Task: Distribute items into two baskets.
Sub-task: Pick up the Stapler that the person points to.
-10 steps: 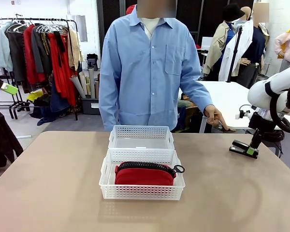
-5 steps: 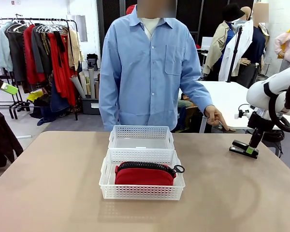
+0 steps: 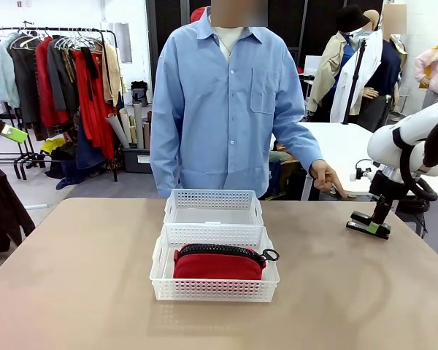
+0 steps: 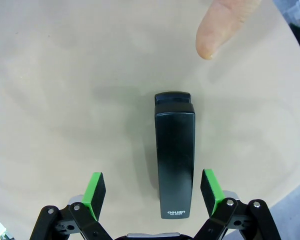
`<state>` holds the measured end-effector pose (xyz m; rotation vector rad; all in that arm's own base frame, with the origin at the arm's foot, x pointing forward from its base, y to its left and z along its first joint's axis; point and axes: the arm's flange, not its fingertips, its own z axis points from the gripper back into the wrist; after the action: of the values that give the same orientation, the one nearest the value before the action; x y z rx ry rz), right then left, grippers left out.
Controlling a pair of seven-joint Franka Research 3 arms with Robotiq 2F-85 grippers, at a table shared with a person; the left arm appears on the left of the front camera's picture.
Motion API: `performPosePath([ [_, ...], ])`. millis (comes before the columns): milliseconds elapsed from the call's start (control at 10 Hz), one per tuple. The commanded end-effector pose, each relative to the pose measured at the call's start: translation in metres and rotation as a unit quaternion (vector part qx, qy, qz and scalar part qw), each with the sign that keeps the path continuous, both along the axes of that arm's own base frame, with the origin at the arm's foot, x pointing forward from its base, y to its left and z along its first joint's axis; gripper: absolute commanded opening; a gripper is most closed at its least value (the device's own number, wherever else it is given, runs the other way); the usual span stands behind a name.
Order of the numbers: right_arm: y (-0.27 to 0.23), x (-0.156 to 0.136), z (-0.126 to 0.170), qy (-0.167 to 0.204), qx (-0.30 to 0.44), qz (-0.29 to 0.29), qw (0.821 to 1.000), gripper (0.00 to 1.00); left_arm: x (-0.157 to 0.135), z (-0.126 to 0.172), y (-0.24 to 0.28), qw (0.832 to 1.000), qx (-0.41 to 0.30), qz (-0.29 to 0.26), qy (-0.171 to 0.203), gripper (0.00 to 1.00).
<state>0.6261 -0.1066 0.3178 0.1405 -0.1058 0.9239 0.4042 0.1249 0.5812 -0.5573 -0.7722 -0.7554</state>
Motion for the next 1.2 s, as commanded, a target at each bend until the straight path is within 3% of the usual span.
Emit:
performPosePath([
  [0,-0.002,0.008,0.001,0.002,-0.010,0.011,1.000,1.00,-0.001,0.000,0.000,1.000,-0.010,-0.004,-0.006,1.00],
  [900,0.001,0.012,-0.012,0.021,-0.016,0.010,1.000,1.00,-0.001,0.000,0.000,1.000,-0.010,-0.004,-0.006,1.00],
  [1100,0.000,0.012,-0.014,0.023,-0.017,0.010,1.000,0.91,-0.001,0.000,0.000,1.000,-0.010,-0.004,-0.006,1.00],
])
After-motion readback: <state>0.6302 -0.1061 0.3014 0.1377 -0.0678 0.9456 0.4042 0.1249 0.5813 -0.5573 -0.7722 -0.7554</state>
